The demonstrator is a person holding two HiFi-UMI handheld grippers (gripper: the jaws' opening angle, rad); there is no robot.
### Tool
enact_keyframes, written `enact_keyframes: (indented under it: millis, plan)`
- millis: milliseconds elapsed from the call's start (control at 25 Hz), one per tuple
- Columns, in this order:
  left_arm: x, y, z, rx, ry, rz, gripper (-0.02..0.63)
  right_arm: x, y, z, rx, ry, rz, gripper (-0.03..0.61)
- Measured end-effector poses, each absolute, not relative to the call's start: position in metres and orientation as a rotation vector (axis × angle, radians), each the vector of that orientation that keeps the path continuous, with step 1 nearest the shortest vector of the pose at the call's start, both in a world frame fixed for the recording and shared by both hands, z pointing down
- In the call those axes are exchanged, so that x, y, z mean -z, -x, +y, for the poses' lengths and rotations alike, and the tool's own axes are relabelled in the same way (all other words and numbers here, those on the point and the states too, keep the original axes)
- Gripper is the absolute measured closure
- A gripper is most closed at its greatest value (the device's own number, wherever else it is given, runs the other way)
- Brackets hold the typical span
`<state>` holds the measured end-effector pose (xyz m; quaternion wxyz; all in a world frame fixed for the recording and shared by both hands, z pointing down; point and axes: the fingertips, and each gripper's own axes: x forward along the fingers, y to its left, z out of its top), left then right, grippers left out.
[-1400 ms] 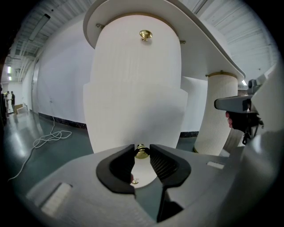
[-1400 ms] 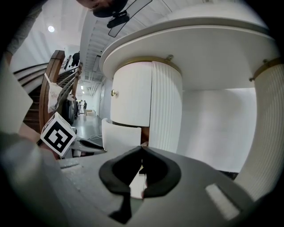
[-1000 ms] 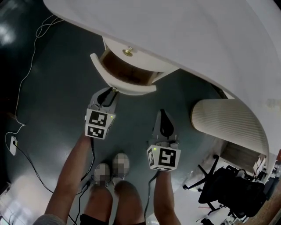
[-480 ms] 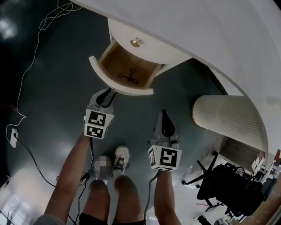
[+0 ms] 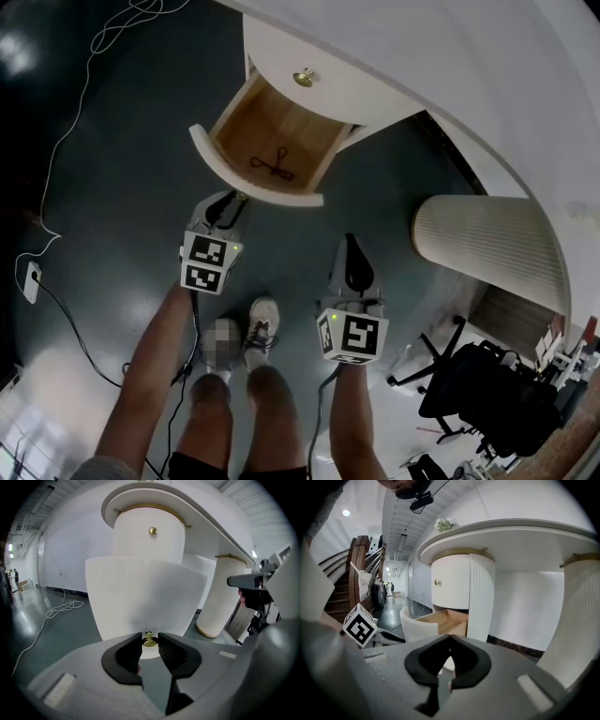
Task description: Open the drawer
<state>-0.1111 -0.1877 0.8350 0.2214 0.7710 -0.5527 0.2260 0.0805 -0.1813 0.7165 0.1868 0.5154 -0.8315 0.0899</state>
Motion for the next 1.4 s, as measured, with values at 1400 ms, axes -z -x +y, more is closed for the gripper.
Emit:
enact_keyframes:
  millis: [1400]
  plan:
    - [-0.840, 0.125, -0.114, -0.639, -2.081, -1.481, 0.495, -0.710, -0.062, -0.120, -0.297, -1.434, -2.318, 0.575]
